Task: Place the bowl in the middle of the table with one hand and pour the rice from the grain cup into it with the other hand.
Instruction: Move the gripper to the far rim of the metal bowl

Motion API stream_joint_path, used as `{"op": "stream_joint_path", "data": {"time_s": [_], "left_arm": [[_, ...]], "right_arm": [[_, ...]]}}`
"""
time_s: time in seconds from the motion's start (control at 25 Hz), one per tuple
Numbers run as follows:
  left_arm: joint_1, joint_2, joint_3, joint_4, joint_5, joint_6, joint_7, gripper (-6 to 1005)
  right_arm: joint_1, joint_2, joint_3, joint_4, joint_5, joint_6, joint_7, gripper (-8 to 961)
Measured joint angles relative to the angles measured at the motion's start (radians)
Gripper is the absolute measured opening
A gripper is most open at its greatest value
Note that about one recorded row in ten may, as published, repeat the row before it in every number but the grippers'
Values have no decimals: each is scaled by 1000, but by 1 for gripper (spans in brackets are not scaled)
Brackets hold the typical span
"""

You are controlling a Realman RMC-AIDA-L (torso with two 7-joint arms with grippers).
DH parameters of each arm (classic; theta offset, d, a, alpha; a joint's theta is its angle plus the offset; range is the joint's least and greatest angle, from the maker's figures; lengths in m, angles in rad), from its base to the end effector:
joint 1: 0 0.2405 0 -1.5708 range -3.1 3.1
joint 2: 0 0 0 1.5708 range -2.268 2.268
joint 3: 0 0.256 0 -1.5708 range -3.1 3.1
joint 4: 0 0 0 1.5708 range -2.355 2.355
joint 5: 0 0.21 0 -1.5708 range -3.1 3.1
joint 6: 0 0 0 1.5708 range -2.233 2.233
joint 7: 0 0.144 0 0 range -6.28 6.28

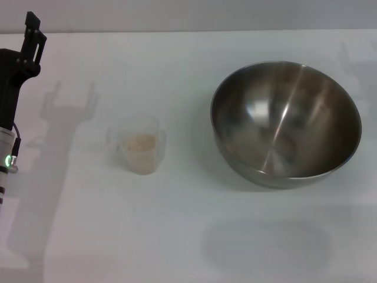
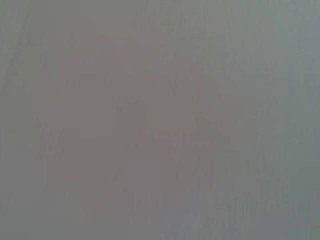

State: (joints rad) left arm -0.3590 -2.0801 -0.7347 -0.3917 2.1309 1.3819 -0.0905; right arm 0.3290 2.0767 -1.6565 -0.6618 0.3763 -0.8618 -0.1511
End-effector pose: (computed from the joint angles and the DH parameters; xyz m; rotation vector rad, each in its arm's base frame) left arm -0.2785 0.3140 -0.0106 -1.4382 -0.4619 -1.0113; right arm 0.2794 0.3800 0.0456 -1.4324 0.3207 0.6257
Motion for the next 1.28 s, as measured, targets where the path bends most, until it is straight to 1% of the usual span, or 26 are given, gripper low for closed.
{"op": "stream_joint_path", "data": {"time_s": [0.04,0.08,0.12,0.2,0.24,0.4,0.44,0.48,0.6,0.64,0.68,0.72,0.8,0.88,1.0,1.12,1.28], "left_arm": [[0,0,0,0,0,0,0,754],[0,1,0,0,0,-1,0,755],[0,1,0,0,0,-1,0,755],[1,1,0,1,0,-1,0,755],[2,1,0,2,0,0,0,755],[6,1,0,-2,0,4,-1,755],[6,1,0,-2,0,4,-1,755],[7,2,0,-4,0,5,-2,755],[8,2,0,-2,0,6,-2,755],[9,2,0,-2,0,7,-2,755],[11,2,0,-2,0,8,-2,755],[11,2,0,-2,0,8,-2,755],[12,2,0,0,-1,9,-2,755],[12,2,0,1,-2,10,-2,754],[12,3,-5,2,-2,11,-2,754],[11,5,-8,2,-5,14,-2,754],[8,6,-9,3,-6,18,-2,754]], "right_arm": [[-8,0,2,-48,0,70,3,684],[-20,0,6,-150,-1,232,5,684],[-20,0,6,-150,-1,232,5,684],[-25,0,7,-233,-1,383,10,684],[-25,0,10,-295,-1,502,19,684],[-37,2,40,-503,11,866,32,680],[-45,4,63,-614,19,1057,31,678],[-45,4,63,-614,19,1057,31,676],[-44,3,110,-770,24,1352,29,670],[-40,2,125,-811,24,1431,27,668],[-18,-1,175,-896,24,1639,20,666],[-18,-1,175,-896,24,1639,20,664],[17,-2,233,-944,25,1825,1,659],[67,-3,307,-974,25,2005,-28,655],[152,-6,417,-961,21,2207,-74,649],[221,-18,499,-905,11,2323,-113,643],[282,-45,524,-790,-11,2387,-149,635]]}}
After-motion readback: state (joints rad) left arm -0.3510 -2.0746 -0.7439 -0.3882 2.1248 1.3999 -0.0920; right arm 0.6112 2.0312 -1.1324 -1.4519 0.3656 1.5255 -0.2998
